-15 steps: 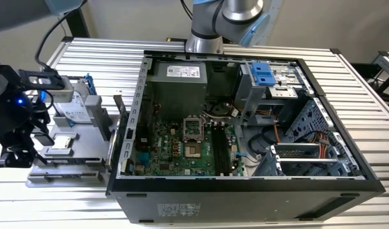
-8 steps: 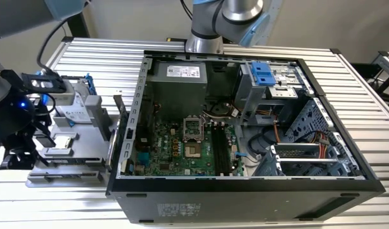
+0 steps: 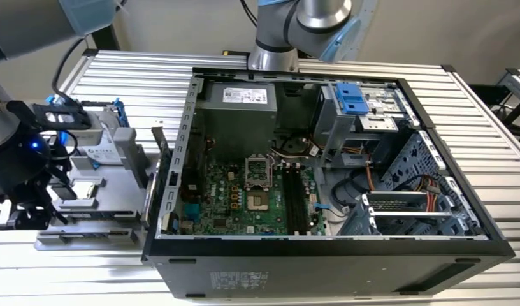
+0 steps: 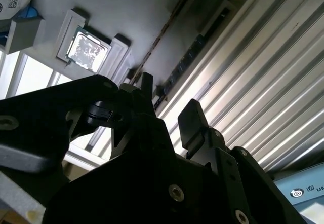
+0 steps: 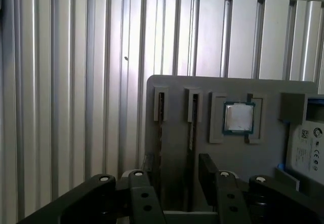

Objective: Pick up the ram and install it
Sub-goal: 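Pick up the ram and move it above insertion slot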

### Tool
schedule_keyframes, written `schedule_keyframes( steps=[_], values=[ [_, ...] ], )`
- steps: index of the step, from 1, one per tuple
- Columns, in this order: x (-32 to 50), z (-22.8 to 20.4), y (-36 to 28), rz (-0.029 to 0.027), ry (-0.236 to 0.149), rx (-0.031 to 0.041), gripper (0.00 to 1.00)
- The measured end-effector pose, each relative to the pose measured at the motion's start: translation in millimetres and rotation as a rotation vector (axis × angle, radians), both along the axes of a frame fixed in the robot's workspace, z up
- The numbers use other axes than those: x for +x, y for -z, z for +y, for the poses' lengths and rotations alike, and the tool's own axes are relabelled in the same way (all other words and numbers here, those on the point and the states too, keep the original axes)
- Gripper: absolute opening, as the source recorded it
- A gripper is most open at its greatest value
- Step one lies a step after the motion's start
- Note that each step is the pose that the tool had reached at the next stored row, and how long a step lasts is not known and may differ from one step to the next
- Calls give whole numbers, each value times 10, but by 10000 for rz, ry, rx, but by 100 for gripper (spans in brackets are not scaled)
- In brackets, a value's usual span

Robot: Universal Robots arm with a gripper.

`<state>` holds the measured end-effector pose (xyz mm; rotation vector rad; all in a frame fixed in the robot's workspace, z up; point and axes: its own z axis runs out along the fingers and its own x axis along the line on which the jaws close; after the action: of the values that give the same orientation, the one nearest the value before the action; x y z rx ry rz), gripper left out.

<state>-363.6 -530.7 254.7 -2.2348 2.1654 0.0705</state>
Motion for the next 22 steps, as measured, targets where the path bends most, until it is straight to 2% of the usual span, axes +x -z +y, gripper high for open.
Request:
schedule_keyframes(
  steps=[2,5,16,22],
  values=[
    [0,0,27,0,14,0,100],
    [-1,1,66,41,26,-1,100],
    [-1,-2,242,43,241,-16,100],
    [0,-52,326,44,276,-16,100]
  ],
)
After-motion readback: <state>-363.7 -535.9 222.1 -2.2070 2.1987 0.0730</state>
